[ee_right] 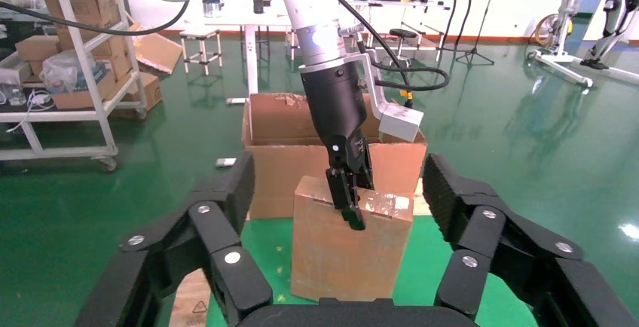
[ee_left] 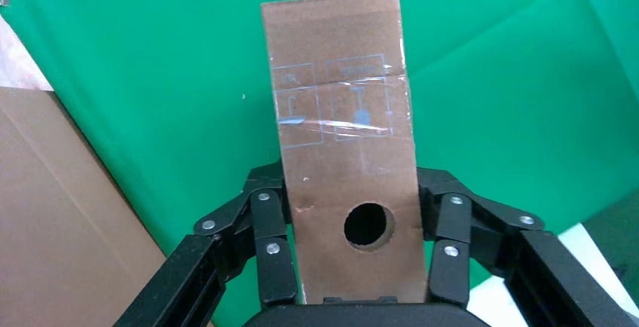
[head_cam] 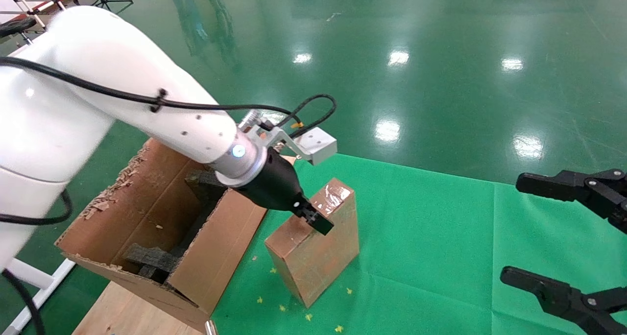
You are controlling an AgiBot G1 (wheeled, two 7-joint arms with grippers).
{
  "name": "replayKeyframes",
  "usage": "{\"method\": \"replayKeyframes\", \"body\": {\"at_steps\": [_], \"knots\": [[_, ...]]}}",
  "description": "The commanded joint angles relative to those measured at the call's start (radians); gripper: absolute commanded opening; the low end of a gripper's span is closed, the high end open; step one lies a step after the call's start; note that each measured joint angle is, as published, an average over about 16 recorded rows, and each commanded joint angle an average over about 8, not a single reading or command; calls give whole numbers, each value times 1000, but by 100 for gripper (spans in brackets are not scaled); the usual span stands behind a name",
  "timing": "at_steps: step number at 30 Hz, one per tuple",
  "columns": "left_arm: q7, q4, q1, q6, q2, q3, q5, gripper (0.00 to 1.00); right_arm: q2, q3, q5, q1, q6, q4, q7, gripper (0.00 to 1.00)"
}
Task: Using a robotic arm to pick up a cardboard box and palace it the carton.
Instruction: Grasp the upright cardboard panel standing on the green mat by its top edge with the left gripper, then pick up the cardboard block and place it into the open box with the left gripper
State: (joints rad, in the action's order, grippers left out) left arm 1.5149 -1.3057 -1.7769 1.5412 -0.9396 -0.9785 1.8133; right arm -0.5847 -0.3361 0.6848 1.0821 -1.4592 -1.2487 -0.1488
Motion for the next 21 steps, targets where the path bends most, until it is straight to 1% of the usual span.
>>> {"method": "replayKeyframes", "body": {"at_steps": [1, 5, 12, 17, 21], "knots": [[-5, -2, 0, 0, 3, 1, -6, 0, 0, 0, 0, 0, 0, 0, 0, 100], [-66, -12, -60, 0, 76, 39, -37, 0, 0, 0, 0, 0, 0, 0, 0, 100], [-193, -19, -216, 13, 240, 101, -49, 0, 0, 0, 0, 0, 0, 0, 0, 100], [-282, 1, -282, 22, 354, 96, -7, 0, 0, 0, 0, 0, 0, 0, 0, 100], [-352, 57, -274, 11, 422, 65, 41, 0, 0, 0, 0, 0, 0, 0, 0, 100]]}}
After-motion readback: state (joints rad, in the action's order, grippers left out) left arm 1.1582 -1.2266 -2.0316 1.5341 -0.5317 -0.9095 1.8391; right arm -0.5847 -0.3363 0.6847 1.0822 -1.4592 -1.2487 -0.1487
